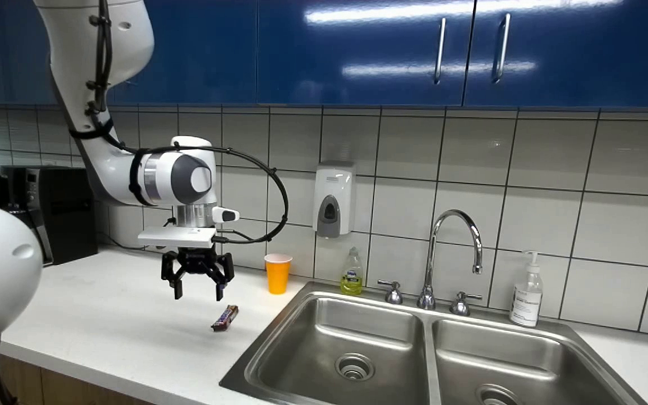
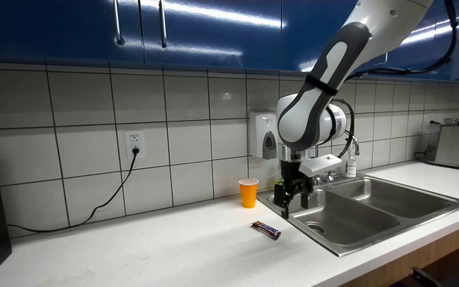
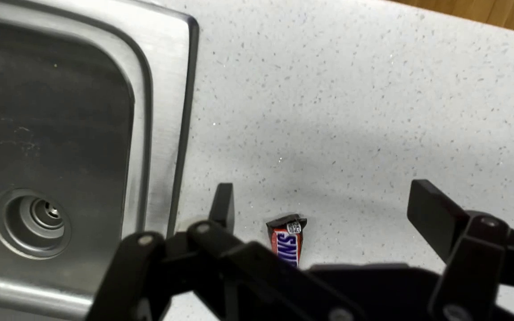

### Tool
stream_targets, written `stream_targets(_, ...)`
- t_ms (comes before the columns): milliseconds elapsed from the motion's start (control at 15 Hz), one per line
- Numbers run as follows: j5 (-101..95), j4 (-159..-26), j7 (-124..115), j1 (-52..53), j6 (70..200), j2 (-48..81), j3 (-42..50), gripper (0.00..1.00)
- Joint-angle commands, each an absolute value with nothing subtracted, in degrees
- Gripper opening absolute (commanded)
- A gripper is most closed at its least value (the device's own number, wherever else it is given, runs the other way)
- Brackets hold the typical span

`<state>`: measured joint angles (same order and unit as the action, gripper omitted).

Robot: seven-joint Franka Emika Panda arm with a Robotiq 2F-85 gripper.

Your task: Put the brown packet in the sink on the left.

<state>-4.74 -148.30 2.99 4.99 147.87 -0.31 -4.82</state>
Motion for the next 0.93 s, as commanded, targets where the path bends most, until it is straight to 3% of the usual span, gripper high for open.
stream_targets(0,-7.16,-141.05,-0.06,5.04,147.99,6.95,-4.73,1.00)
stream_targets(867,-6.47,-125.02,0.32,5.92,146.04,23.11,-3.24,1.00)
